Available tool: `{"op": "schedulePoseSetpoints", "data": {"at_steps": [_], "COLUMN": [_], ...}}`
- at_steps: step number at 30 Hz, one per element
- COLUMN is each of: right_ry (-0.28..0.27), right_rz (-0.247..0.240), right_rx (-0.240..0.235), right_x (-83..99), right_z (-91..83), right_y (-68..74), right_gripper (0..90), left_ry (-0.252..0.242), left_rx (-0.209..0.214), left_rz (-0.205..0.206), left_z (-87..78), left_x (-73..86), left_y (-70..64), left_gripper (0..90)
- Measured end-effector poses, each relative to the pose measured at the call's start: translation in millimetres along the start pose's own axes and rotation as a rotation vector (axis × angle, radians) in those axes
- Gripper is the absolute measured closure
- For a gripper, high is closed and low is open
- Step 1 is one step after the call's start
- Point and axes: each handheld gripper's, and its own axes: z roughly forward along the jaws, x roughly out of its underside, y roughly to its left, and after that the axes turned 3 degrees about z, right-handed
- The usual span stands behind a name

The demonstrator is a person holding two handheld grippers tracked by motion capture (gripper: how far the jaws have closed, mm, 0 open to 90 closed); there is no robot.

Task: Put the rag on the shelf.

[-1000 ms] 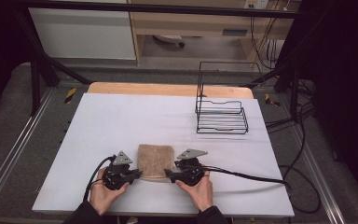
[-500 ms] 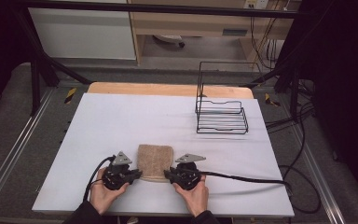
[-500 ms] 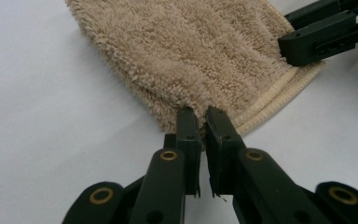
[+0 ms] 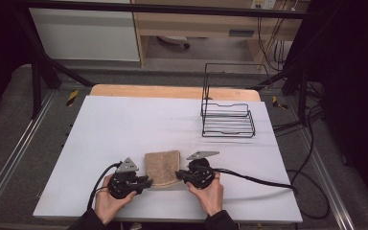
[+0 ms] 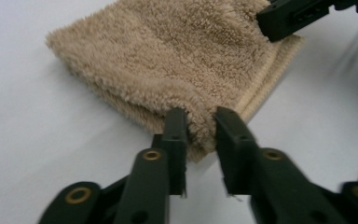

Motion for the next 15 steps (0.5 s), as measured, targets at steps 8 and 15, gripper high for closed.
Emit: {"op": "schedulePoseSetpoints", "data": {"at_steps": [8,15], "right_ry": [0.066,0.057], "right_rz": [-0.064,-0.077], "right_rx": [0.026,0.043], "right_x": [-1.6,2.8], "right_z": [-14.2,-18.4], "right_y": [-17.4,-23.1], "right_gripper": [86.6,86.6], "left_ry": [-0.081,0.008], "left_rx": [-0.046,-0.091], "left_rz": [0.003,0.019], "left_z": [-11.8,23.5], "left_x": [-28.6,-57.0], "left_y": [15.0,41.8], "left_gripper": [42.8,45.7]}}
